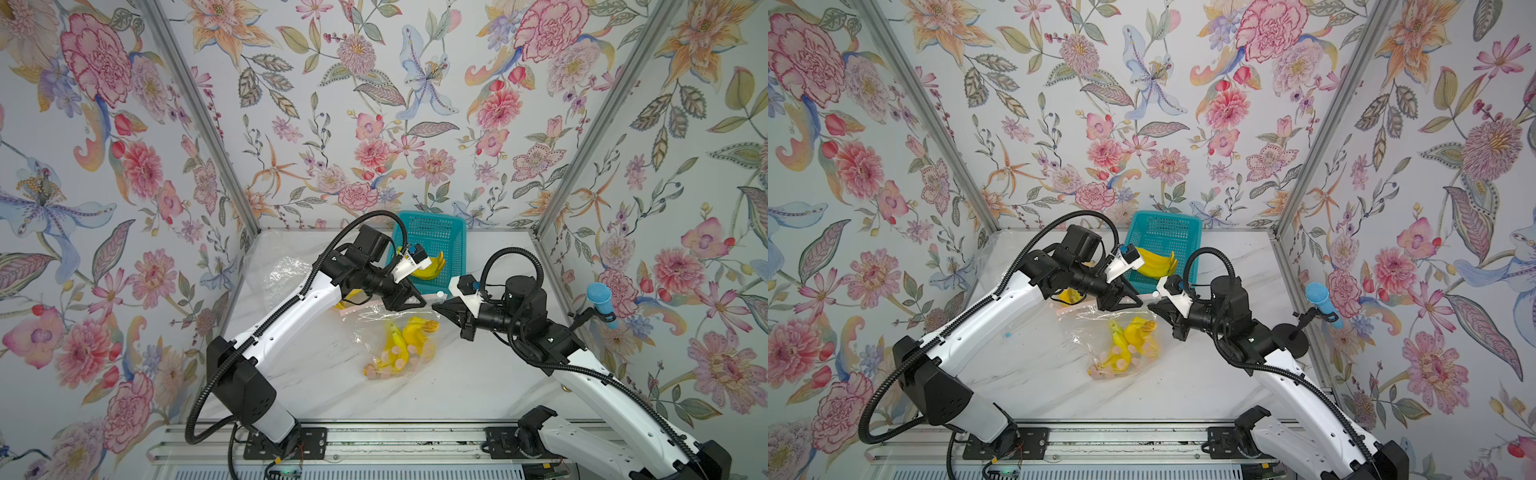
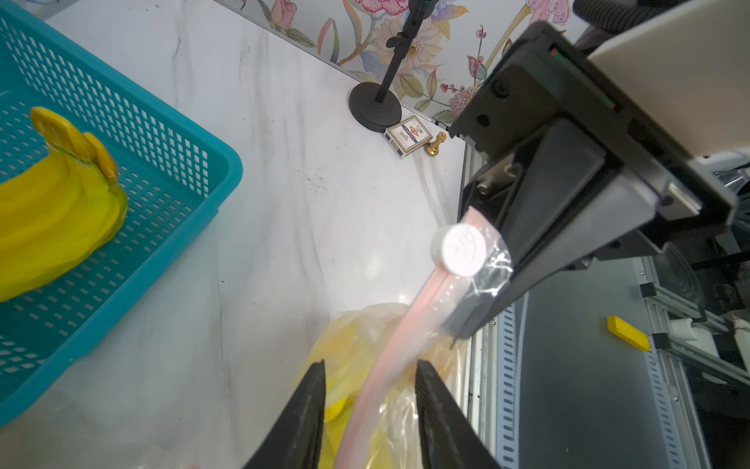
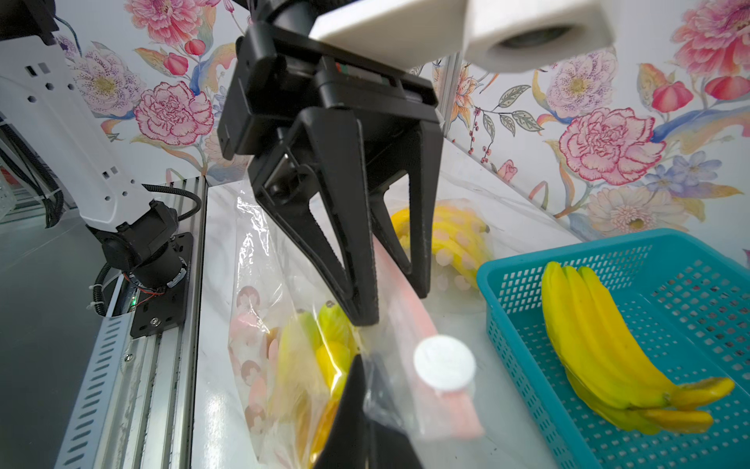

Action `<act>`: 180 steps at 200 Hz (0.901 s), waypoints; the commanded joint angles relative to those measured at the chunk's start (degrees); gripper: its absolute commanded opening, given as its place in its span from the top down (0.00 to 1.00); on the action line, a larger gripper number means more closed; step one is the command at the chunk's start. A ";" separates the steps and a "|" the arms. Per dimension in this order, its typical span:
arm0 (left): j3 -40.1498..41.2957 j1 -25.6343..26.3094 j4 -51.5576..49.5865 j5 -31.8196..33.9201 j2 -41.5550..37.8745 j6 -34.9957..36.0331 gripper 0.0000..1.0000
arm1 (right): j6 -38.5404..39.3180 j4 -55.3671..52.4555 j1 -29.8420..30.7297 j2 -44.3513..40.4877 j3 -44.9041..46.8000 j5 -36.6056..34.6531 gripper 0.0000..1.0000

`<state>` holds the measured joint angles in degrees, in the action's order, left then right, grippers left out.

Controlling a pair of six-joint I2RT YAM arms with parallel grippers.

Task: Open the zip-top bag and take out the banana
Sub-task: Pick up the zipper food storage bag at the center of the board.

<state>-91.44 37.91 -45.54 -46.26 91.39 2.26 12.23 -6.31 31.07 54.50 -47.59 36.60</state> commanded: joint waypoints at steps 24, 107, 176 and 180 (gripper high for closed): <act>-0.96 0.23 -1.72 0.62 -1.37 -0.07 0.84 | 0.18 1.59 0.31 0.08 -0.97 -0.08 0.87; -4.69 0.42 -3.46 7.04 -5.04 2.40 1.00 | -4.56 0.99 -7.39 -0.95 -0.65 8.64 0.35; -6.39 1.02 -3.77 7.17 -5.88 2.66 1.00 | -11.97 7.60 -8.64 4.16 -4.68 20.36 0.50; -6.46 1.02 -3.83 7.08 -5.88 2.66 1.00 | -11.95 7.67 -8.54 4.45 -4.70 20.56 0.52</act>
<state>-96.49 38.24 -48.07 -39.83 86.76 3.75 1.93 -1.10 21.45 57.30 -49.91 51.33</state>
